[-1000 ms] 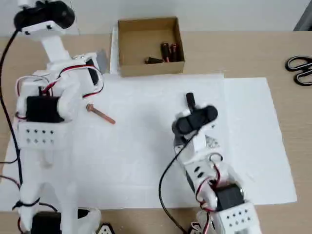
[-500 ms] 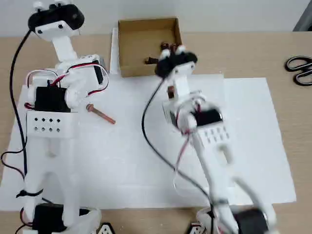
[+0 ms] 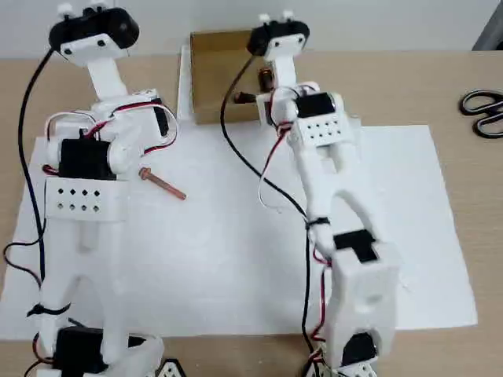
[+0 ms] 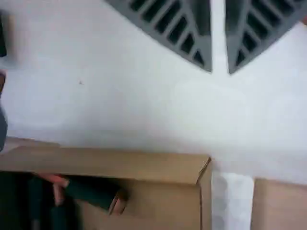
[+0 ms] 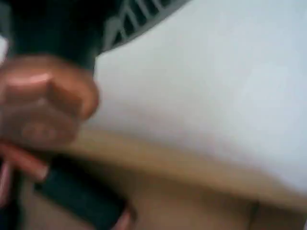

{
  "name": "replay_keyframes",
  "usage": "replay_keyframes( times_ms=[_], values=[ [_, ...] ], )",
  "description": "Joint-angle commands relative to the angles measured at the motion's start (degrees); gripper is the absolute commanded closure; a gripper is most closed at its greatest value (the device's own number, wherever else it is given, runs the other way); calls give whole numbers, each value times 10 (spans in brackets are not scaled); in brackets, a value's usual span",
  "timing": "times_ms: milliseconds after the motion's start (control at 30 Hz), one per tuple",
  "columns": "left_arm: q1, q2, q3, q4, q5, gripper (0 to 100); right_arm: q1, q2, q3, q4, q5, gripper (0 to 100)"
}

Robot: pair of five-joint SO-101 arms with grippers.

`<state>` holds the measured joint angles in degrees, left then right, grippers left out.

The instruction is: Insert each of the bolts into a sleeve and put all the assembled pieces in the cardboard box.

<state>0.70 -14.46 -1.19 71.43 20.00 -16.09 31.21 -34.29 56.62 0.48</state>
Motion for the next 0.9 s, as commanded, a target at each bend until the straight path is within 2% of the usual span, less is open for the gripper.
replay_keyframes(
  times_ms=[0, 200, 333, 467, 767, 867],
  values=[
    [4, -4, 18, 1, -2, 994, 4, 55, -152, 0, 12, 994],
    [3, -6, 22, 1, -2, 994, 3, 207, -326, 0, 57, 994],
    [4, -6, 22, 1, -2, 994, 3, 294, -419, -1, 60, 994],
    [4, -7, 22, 3, -2, 994, 7, 360, -491, -45, 56, 994],
    [4, -7, 22, 4, -2, 994, 6, 407, -527, -156, 54, 995],
    [4, -8, 22, 5, -2, 994, 6, 403, -528, -189, 25, 994]
  ],
)
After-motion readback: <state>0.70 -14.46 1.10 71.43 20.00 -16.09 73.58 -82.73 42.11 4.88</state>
